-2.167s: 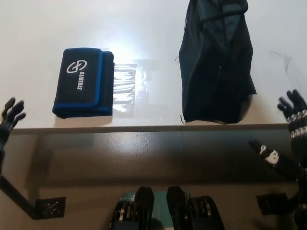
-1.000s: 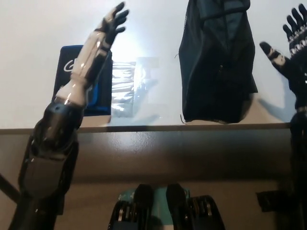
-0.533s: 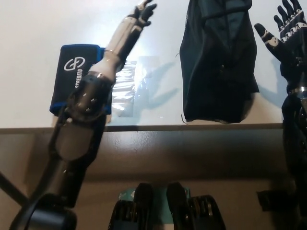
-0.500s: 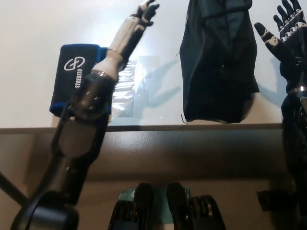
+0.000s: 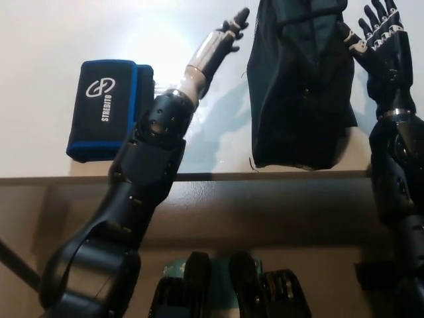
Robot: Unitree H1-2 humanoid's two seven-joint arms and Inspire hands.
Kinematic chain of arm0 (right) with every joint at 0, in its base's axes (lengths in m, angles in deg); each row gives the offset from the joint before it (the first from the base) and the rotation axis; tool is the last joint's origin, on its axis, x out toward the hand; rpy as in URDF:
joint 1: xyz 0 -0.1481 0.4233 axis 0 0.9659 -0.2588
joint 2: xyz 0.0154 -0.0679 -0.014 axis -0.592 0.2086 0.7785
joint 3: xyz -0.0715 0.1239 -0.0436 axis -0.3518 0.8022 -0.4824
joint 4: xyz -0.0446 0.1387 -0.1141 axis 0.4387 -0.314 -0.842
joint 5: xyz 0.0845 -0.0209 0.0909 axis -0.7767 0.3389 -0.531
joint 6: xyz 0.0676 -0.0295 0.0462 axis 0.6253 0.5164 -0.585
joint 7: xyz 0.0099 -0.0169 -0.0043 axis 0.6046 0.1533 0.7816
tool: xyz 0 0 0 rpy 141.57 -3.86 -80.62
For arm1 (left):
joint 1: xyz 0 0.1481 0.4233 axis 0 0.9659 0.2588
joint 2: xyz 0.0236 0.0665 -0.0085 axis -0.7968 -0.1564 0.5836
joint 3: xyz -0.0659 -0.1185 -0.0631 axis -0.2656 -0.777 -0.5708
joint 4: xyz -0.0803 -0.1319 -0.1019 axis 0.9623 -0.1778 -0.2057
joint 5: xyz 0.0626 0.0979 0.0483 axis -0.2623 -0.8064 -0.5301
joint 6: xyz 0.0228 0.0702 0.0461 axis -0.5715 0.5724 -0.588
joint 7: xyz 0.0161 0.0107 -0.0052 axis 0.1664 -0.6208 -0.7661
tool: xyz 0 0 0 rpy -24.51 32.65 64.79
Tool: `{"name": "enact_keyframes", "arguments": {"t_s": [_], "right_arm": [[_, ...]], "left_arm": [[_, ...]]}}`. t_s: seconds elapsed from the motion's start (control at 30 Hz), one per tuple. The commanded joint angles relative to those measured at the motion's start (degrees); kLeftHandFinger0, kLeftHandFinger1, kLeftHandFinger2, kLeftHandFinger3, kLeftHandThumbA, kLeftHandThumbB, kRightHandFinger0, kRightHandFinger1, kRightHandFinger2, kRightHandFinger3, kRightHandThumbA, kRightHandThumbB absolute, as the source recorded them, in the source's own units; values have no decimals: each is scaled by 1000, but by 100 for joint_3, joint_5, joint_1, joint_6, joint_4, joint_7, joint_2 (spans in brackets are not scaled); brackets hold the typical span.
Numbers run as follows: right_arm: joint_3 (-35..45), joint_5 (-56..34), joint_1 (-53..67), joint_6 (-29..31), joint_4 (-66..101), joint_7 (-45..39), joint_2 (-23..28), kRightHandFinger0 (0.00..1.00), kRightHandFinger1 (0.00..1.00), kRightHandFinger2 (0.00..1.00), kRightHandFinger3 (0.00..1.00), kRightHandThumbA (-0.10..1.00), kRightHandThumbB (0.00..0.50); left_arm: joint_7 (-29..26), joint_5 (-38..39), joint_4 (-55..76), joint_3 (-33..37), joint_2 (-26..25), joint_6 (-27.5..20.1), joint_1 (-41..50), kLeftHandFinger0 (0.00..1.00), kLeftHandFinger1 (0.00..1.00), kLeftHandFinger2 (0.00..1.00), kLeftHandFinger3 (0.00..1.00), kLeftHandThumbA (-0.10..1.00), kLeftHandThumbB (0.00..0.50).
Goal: Use both hands to pick up the lunch bag on the right hand side and smoothly move it near the note book on the left hand side
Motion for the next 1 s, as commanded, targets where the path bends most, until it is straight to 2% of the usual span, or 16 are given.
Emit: {"name": "enact_keyframes", "arguments": {"t_s": [0.0,0.03,0.17,0.2,0.27,0.37,0.47,0.53,0.57,0.67,0.77,0.97], "right_arm": [[176,-355,-550,376,-278,-198,-93,1000,1000,1000,1000,1000,229],[267,-511,-618,335,-437,-298,-156,1000,1000,1000,1000,1000,244],[440,-741,-787,285,-840,-447,-293,1000,1000,1000,1000,1000,243],[485,-797,-840,241,-950,-504,-340,1000,1000,1000,1000,1000,258],[568,-945,-913,136,-1066,-663,-411,1000,1000,1000,1000,1000,255],[826,-1406,-1055,-126,-1318,-1129,-575,1000,1000,1000,1000,1000,250],[967,-1515,-1217,-236,-1592,-1209,-685,1000,1000,1000,1000,1000,274],[1200,-1832,-1340,-425,-1767,-1499,-799,1000,1000,1000,1000,1000,254],[1281,-1933,-1380,-506,-1820,-1591,-843,1000,1000,1000,1000,1000,264],[1527,-2219,-1504,-805,-1950,-1762,-961,1000,1000,1000,1000,1000,274],[1835,-2534,-1620,-1136,-2100,-1963,-1053,1000,1000,1000,1000,1000,274],[1998,-2525,-1796,-1161,-2393,-1973,-1162,1000,1000,1000,1000,1000,276]], "left_arm": [[-236,-82,-187,45,43,-535,-442,1000,1000,1000,1000,1000,418],[-289,-154,-273,103,46,-570,-444,1000,1000,1000,1000,1000,396],[-310,-195,-417,174,55,-592,-436,1000,1000,1000,1000,1000,370],[-316,-198,-469,192,56,-625,-437,1000,1000,1000,1000,1000,363],[-302,-182,-517,206,55,-653,-443,1000,1000,1000,1000,1000,369],[-241,-177,-445,222,48,-659,-388,1000,1000,1000,1000,1000,341],[-245,-184,-457,229,30,-706,-389,1000,1000,1000,1000,1000,330],[-272,-218,-433,250,9,-704,-376,1000,1000,1000,1000,1000,316],[-264,-218,-427,253,4,-720,-369,1000,1000,1000,1000,1000,307],[-228,-198,-454,251,-7,-793,-384,1000,1000,1000,1000,1000,323],[-183,-144,-436,219,-8,-829,-376,1000,1000,1000,1000,1000,310],[-2,258,-420,-89,46,-922,-355,1000,1000,1000,1000,1000,327]]}}
